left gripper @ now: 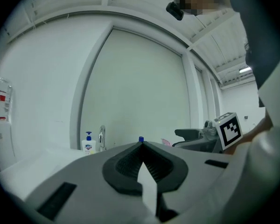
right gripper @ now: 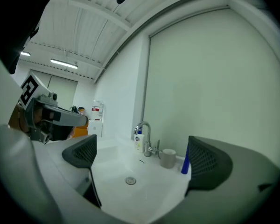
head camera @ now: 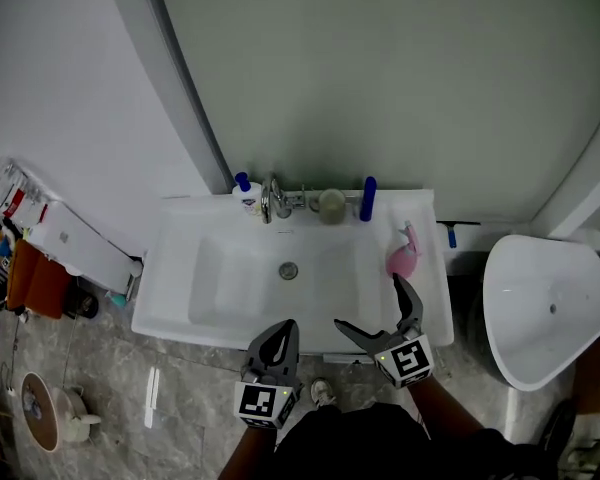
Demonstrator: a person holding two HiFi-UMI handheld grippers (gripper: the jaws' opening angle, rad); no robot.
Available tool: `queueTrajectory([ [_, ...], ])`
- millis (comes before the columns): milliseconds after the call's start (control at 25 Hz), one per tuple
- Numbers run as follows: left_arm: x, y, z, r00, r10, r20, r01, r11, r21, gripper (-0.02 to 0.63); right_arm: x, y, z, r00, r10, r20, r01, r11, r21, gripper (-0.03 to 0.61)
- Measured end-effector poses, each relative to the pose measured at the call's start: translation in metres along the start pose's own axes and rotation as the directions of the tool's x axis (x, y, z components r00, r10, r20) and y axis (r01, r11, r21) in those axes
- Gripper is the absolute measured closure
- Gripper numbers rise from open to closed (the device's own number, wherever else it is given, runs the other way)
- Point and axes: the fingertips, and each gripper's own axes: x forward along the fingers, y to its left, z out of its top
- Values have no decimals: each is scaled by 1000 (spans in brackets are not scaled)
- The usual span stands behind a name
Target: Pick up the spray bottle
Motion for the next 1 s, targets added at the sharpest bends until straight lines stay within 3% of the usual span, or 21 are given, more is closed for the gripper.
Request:
queueTrajectory([
  [160,19,1,3,997,-78,-12,78,997,-7,618,4,-20,-7,996,-76,-37,79,994,77,-8],
  [560,72,-11,-20,979,-199,-50,197,980,-41,617,-11,-73,-37,967,-229,-111,240,966,99,-8],
  [1000,131,-26,-18,972,-225,-66,223,974,-31,617,-1,-136,-70,951,-256,-172,274,957,96,-7],
])
